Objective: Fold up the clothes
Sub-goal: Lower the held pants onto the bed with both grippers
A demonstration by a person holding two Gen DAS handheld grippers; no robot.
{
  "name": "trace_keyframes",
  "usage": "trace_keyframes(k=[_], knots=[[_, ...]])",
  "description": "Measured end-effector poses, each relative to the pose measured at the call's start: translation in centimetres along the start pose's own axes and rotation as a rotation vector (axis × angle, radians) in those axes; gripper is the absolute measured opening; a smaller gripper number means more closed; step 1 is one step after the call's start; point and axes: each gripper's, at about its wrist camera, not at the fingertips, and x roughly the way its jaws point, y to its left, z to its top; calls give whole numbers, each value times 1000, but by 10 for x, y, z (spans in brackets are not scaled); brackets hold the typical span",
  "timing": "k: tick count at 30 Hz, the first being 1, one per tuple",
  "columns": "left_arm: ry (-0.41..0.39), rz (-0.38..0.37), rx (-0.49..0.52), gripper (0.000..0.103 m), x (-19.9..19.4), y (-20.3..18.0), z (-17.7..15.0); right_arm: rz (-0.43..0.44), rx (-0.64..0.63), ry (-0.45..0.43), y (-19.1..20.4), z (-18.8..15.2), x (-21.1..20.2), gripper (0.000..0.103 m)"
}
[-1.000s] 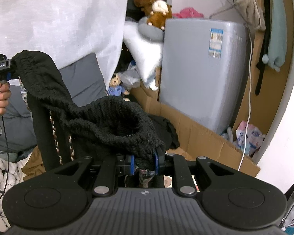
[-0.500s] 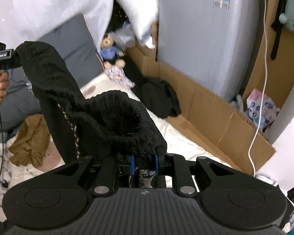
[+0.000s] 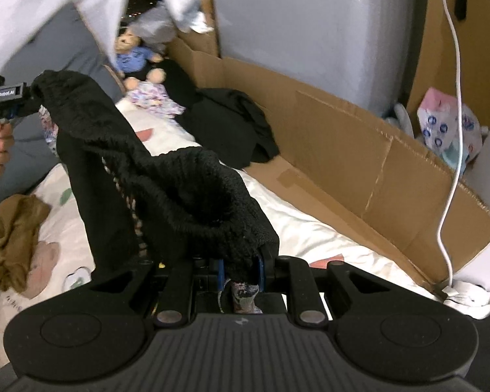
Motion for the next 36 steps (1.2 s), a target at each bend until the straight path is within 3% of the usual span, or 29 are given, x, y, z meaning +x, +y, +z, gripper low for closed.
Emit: trace_keyframes(k=[7,13,17,25,36], knots=[[71,83,-29,7,57,49,-6,4,73,28,-36,-6,72,20],[127,163,-61,7,99,85,-14,3,28,66,-59,-2,120,20],[187,209,-35,7,132,109,-13,-2,89,58,-84,0,148,20],[252,294,-83,7,190,143,-28,2,170,97,-127,-17,206,20],[307,453,-76,7,219,168,-20,5,215,89,-150,-10,257,20]])
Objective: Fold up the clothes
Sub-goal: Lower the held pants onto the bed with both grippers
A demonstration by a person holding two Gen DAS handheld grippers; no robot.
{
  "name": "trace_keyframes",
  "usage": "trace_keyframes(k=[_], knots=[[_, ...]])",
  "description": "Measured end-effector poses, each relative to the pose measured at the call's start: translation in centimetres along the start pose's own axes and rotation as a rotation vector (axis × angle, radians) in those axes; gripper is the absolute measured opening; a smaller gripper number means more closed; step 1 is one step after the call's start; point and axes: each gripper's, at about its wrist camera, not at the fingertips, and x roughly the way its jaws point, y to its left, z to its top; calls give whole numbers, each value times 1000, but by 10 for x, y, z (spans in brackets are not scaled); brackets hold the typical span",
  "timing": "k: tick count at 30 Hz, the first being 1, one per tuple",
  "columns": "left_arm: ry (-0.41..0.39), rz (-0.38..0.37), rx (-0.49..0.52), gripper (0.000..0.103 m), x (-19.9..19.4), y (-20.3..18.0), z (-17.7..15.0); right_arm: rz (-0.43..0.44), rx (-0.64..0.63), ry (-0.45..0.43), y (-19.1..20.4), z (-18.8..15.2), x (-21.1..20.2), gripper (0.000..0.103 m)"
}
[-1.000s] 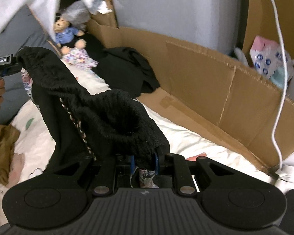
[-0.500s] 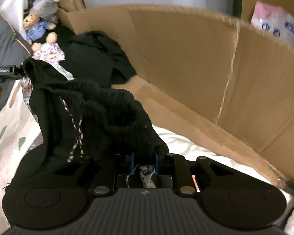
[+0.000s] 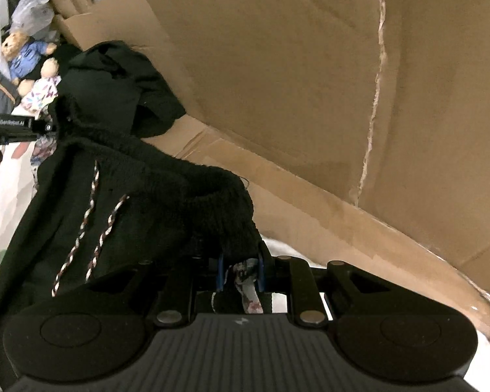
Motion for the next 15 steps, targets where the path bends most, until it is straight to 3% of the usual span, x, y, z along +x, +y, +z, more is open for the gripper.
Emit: trace_keyframes(k=[5,10,15], knots=[[14,31,-66,10,-10,18,-4,4,10,-11,6,14,17,21],[17,20,-37,44,-33,19,-12,-24,23,-79,12,12,2,40],[3,25,-35,47,-54,27,-11,-30,87,-134,-2,-8,-25,45]])
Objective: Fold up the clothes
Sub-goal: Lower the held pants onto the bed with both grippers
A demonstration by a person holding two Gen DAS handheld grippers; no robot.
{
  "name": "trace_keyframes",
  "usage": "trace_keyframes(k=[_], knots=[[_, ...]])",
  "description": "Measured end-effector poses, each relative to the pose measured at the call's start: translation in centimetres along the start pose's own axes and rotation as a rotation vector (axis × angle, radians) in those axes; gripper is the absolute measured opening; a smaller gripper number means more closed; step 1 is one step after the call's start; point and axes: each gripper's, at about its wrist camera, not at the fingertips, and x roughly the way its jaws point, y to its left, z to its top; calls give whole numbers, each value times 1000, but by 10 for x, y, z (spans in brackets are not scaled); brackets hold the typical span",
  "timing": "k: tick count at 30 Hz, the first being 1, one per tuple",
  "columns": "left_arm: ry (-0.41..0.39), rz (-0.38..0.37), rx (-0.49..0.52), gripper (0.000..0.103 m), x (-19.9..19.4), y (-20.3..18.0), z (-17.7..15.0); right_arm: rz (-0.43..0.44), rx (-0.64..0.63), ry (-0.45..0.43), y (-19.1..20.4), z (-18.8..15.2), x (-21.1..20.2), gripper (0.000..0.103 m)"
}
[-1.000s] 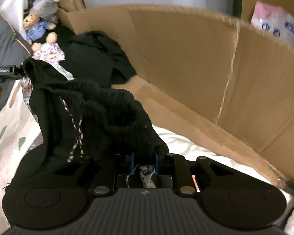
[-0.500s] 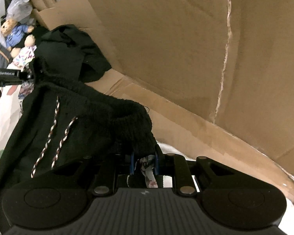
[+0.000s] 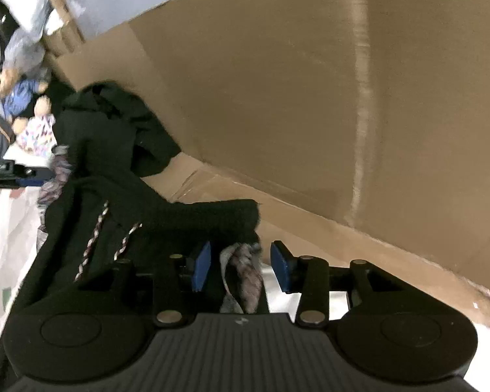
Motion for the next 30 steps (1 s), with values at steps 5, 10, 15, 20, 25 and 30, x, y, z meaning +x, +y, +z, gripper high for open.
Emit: trace_keyframes(k=[5,10,15,20,25,30], knots=[[19,2,7,47,-20,13,-16,-3,16,11,-3,-19,-22,45],[64,-10,0,47,-41,38,-52,-17,39,14,0,-40,-48,45],[120,-25,33,47,-64,60,-95,-19,37,0,16,-49,-76,45],[135,-47,-8,47,-85,77,-131,-9,-16,35,38,-59,-96,45],[148,-98,-37,49,-107,77,-162,7,-44,67,60,-72,-114,45],[184,-170,-70,53,-115,67,-195,6,-51,108,71,-93,-128,45]])
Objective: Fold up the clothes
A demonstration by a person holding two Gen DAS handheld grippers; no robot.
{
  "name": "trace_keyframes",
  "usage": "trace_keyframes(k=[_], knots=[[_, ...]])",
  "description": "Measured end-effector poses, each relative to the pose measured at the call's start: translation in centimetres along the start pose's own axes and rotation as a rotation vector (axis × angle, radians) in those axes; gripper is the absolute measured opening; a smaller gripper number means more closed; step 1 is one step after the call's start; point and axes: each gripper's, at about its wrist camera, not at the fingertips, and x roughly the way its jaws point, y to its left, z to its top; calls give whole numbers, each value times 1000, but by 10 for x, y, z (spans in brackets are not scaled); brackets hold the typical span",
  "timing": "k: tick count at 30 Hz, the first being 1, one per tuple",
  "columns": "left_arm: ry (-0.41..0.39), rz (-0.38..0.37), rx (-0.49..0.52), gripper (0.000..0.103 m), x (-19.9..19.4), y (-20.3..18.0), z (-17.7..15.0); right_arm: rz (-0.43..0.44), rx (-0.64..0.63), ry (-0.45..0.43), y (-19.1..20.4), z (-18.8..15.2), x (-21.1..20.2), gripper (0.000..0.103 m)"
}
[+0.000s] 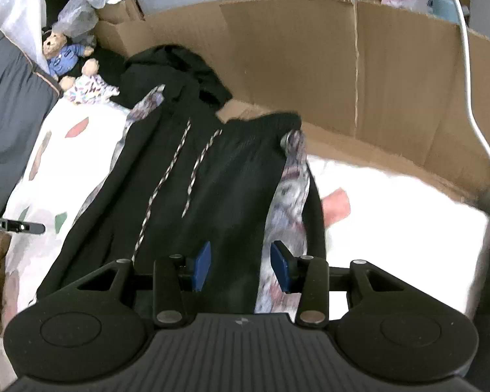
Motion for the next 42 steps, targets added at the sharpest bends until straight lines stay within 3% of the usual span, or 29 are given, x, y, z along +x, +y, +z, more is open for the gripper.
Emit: trace_keyframes(k=[4,9,15,21,30,39,41,42], knots=[[2,-4,1,58,12,-14,-27,-5,0,32,3,-18,-3,45],[39,-11,-10,55,28,-26,-40,3,-3,50,4,-31,-5,45],[46,-33,-5,22,33,-36,-39,31,-15,60,11,-33,-1,45],[44,-93,17,11,30,-54,-24,47,-40,63,19,-34,0,45],[48,-157,107,11,60,-108,-7,116,49,43,7,-43,3,45],[113,-162,158,11,105,-129,2,194,99,-3,5,-49,15,45],[105,-143,151,18,110,-131,3,184,89,-16,5,-50,18,45],[95,-138,148,28,108,-132,3,164,72,-20,6,-51,20,45]])
